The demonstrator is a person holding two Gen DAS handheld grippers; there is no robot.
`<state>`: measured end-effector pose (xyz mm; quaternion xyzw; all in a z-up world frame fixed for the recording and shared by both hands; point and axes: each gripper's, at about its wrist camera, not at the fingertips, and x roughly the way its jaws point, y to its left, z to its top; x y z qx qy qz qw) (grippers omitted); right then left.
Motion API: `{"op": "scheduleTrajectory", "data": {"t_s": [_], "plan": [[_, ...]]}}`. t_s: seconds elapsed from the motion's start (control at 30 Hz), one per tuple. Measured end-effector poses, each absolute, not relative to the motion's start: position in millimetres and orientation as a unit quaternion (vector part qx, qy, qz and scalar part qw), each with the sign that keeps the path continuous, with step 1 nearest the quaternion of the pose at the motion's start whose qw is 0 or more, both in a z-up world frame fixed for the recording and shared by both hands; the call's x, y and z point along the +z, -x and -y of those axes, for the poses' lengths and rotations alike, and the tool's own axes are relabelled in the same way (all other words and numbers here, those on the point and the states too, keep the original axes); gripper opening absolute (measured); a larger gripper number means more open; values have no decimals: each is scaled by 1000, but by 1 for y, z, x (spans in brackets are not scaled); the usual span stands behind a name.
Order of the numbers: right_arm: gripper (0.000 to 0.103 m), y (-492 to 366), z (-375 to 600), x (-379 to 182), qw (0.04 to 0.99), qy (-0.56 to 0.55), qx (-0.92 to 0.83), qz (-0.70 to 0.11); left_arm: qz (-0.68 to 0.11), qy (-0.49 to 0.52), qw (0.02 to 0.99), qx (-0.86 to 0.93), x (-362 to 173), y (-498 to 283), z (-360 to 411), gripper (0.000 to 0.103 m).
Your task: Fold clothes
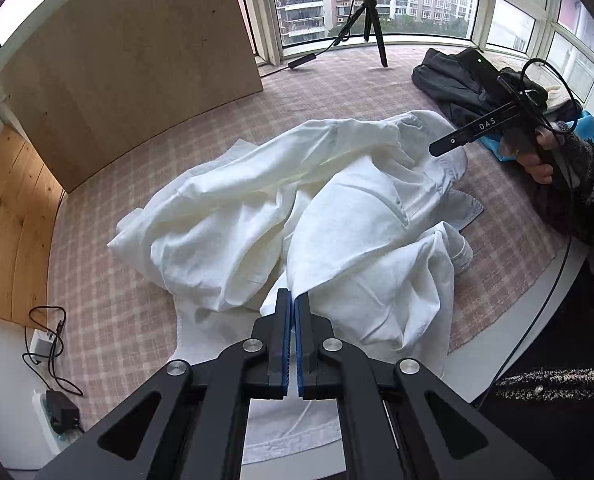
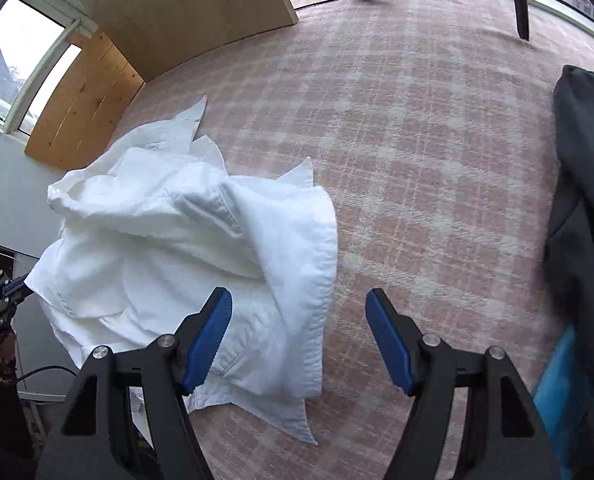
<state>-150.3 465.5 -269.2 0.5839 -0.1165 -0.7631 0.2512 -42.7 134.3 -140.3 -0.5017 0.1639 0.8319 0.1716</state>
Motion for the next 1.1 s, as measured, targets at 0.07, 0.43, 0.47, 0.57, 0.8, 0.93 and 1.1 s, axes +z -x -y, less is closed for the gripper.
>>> {"op": "scheduleTrajectory", "data": {"t_s": [0.07, 0.43, 0.47, 0.57, 0.8, 0.93, 1.1], "plan": [[42, 144, -463, -272, 252, -576, -769, 117, -167, 499, 171, 833, -136, 43, -136, 1], [3, 107, -537, -113, 196, -445, -868, 102, -237, 482, 190, 822, -128, 76, -153, 0], [3, 111, -541, -115, 178, -451, -869, 102, -244, 480, 192, 820, -128, 80, -155, 0], [3, 121, -539, -141, 150, -489, -856, 78, -265, 474, 199, 816, -130, 93, -160, 4], [3, 127, -550, -158, 133, -504, -850, 75, -306, 483, 210, 793, -145, 119, -148, 65], [3, 129, -551, -155, 128, -502, -852, 74, -325, 499, 214, 774, -159, 132, -130, 66], [3, 131, -542, -160, 114, -513, -849, 62, -349, 519, 218, 749, -177, 149, -107, 65]]}}
